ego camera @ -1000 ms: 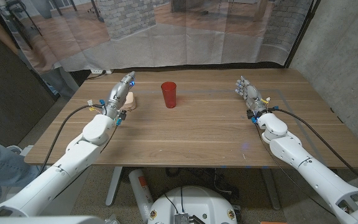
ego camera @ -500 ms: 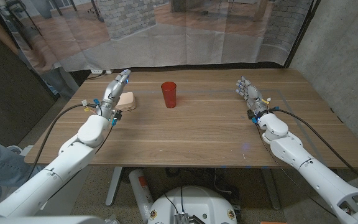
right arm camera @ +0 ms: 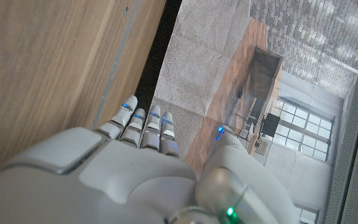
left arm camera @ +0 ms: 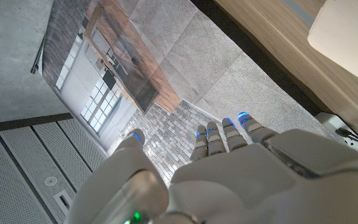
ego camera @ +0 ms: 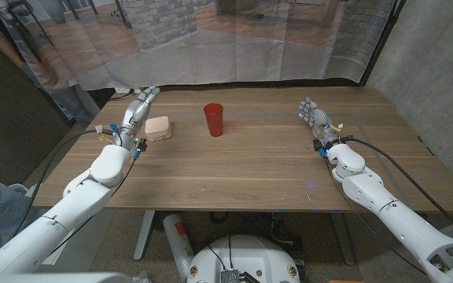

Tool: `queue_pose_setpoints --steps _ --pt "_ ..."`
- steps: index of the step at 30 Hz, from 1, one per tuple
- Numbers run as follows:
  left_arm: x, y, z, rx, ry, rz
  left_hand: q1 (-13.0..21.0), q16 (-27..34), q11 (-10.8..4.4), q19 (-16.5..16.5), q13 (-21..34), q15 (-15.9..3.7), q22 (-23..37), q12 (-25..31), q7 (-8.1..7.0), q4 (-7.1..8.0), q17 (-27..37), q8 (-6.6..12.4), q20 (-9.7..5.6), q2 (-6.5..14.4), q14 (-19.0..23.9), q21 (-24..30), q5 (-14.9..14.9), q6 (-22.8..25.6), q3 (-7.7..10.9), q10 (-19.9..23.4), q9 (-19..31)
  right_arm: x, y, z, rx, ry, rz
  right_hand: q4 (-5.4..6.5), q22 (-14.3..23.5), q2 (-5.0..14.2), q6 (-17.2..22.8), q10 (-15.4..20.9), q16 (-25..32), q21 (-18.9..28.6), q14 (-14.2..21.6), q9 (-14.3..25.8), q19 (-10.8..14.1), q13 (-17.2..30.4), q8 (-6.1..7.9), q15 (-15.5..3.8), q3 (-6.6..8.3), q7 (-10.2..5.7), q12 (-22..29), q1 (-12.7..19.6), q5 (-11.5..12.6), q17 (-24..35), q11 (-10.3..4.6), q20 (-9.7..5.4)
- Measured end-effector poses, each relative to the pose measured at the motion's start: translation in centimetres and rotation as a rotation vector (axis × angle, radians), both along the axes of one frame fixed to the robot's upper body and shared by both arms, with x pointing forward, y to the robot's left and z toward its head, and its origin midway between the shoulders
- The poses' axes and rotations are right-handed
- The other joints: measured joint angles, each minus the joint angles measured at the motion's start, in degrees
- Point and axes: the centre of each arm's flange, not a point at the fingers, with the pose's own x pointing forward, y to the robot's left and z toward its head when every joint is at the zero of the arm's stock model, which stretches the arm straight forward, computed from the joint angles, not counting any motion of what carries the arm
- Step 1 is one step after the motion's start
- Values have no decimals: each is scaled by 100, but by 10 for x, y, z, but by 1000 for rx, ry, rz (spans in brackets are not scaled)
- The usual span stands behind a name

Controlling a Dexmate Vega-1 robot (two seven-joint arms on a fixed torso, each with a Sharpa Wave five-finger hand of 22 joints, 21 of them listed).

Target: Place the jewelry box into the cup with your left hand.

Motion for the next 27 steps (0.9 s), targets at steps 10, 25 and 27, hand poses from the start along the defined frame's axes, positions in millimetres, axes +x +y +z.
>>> queue_pose_setpoints --steps 10,25,27 --pt "-7 10 6 52 -13 80 0 0 -9 31 0 -23 0 0 -3 -38 0 0 27 0 23 0 0 3 -8 10 0 -1 -1 -2 2 -1 1 0 0 0 21 8 0 -22 16 0 54 0 0 -16 0 -22 0 0 0 0 -8 -12" --pt "-16 21 9 140 -31 208 105 0 1 102 0 -43 0 0 -31 -62 0 0 20 45 98 0 0 112 16 143 24 -3 0 -2 9 -13 2 -24 0 0 63 38 0 -44 104 0 92 0 0 -40 -24 -20 0 0 0 -12 -39 -14" --pt "-16 22 9 150 -32 220 105 0 -11 131 0 -72 0 0 -31 -62 0 0 -9 45 127 0 0 112 16 155 30 -3 0 -2 10 -15 2 -24 0 0 85 61 0 -44 104 0 105 0 0 -40 -24 -24 15 0 0 -15 -61 1"
